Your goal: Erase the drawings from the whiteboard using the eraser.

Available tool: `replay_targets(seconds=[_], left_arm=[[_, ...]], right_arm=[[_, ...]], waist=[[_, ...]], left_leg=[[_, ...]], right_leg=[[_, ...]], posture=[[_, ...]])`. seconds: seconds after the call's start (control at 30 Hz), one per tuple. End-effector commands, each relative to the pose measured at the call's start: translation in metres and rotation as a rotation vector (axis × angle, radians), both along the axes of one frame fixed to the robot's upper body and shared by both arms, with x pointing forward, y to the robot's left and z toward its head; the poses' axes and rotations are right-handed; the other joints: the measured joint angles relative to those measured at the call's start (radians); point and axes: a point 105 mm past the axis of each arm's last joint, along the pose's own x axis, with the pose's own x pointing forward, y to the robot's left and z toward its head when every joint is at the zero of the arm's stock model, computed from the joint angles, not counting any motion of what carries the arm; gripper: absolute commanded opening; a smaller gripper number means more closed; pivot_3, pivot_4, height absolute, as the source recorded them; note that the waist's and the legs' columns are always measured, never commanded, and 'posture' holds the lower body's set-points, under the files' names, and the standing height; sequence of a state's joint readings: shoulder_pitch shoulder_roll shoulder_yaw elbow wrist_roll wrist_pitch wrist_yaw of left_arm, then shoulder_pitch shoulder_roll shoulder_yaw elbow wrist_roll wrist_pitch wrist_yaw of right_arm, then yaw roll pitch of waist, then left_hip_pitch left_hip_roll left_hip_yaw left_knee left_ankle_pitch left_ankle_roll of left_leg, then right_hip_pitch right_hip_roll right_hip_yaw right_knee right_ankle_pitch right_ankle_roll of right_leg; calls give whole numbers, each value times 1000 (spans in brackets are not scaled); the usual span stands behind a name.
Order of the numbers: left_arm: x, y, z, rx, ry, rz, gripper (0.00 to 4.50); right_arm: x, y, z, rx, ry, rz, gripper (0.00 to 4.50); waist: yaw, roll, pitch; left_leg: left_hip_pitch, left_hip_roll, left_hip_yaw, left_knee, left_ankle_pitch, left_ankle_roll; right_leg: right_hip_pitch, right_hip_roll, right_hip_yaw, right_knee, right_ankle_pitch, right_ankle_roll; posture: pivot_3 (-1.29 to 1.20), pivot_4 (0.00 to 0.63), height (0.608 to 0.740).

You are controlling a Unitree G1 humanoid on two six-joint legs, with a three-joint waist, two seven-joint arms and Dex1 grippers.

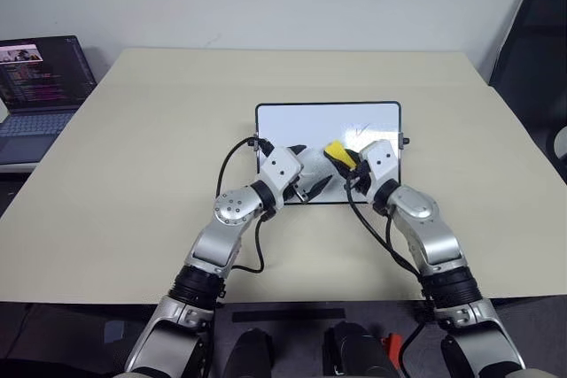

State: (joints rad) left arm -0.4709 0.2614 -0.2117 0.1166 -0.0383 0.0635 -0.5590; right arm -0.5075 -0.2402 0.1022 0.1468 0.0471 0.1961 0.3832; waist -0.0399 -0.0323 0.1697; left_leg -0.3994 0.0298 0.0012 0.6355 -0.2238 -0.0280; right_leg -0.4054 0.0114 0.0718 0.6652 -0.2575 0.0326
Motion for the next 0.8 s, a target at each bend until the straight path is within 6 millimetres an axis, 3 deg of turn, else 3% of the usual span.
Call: replay_targets(seconds=[0.03,0.13,0.33,0.5,0.57,0.67,0.8], left_arm=[[-1,-1,15,-18,-54,-8,4500],[-1,-2,15,-18,-53,-12,4500],[-2,-2,15,-16,-53,-13,4500],[-2,-1,15,-15,-54,-11,4500],[-1,-1,16,-15,-55,-11,4500],[0,0,16,-15,-57,-8,4500],[-1,1,16,-13,-55,-6,4500]], right_arm=[[25,-54,14,-55,-47,-262,1075],[32,-77,15,-88,-52,-377,1075],[21,-76,-3,-91,-6,-383,1075],[3,-45,-13,-48,19,-258,1075],[-8,-18,-17,42,74,-123,1075],[-21,7,-31,6,148,27,1075],[-14,-4,-32,-35,148,-15,1075]], waist=[[1,0,0],[10,0,0],[9,-1,-1],[7,-1,-1],[0,-1,-1],[-17,-1,-1],[-21,-1,-1]], left_leg=[[0,0,0,1,0,0],[0,0,0,4,0,0],[-1,0,0,5,0,0],[-1,0,0,6,0,0],[-1,1,1,6,0,0],[0,2,0,6,0,0],[0,2,0,6,0,0]], right_leg=[[0,0,0,0,0,0],[1,0,0,0,1,0],[2,0,1,0,2,1],[2,0,1,0,2,2],[2,0,1,0,3,2],[2,1,1,0,3,1],[1,1,1,1,3,1]], posture=[[0,150,740],[0,150,740],[0,150,740],[0,150,740],[0,150,740],[0,150,740],[0,150,740]])
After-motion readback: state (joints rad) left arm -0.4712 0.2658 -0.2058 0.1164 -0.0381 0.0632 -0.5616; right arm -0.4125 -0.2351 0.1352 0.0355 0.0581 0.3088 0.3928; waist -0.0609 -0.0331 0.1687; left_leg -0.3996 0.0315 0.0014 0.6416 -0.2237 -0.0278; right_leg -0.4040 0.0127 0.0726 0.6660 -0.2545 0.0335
